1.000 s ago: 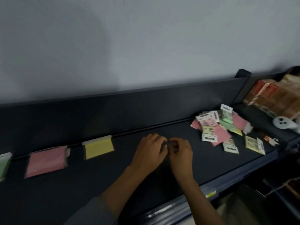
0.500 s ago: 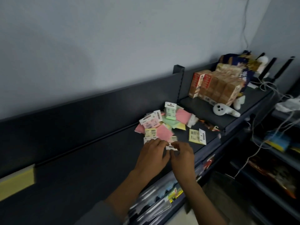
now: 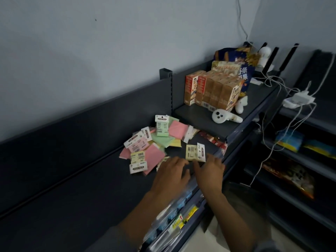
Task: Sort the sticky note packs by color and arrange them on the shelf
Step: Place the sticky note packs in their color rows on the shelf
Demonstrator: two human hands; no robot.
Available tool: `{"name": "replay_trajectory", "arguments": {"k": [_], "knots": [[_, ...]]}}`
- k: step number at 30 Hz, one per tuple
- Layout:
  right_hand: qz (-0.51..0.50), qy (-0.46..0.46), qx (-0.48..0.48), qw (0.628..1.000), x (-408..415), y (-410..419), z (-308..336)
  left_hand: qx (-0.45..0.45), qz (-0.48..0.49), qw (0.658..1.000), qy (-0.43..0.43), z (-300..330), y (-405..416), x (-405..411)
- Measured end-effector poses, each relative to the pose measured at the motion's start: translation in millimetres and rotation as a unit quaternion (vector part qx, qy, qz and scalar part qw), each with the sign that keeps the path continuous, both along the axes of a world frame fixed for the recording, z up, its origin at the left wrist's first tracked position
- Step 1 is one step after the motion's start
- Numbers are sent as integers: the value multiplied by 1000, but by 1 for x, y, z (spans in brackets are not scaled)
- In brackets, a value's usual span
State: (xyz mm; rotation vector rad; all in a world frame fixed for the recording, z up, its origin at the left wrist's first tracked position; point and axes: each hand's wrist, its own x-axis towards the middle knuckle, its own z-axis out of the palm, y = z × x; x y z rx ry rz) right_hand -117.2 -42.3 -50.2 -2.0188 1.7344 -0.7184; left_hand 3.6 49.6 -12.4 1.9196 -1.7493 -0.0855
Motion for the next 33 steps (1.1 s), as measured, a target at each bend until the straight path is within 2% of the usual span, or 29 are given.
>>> {"name": "replay_trajectory", "arguments": {"k": [3, 9, 14, 19, 22, 26, 31, 33], "knots": [[-21, 59, 43, 997, 6, -11, -2, 2, -13, 1000, -4, 5, -17, 6], [-62, 91, 76, 991, 17, -43, 0, -15, -14, 1000, -5, 25, -62, 25], [-82, 79, 70, 991, 19, -63, 5, -13, -23, 1000, -1, 9, -85, 35], [-48, 53, 72, 995, 11, -71, 5, 25, -37, 999, 12, -12, -101, 21], [-34, -10, 86, 996, 8, -75, 5, 54, -74, 996, 10, -20, -108, 15], [-7, -155, 109, 982, 2, -79, 25, 65, -94, 993, 5, -19, -116, 9], [71, -300, 58, 950, 2, -82, 61, -14, -33, 998, 58, -7, -128, 8], [83, -324, 51, 941, 1, -88, 68, -52, -1, 990, 133, 6, -129, 7]]}}
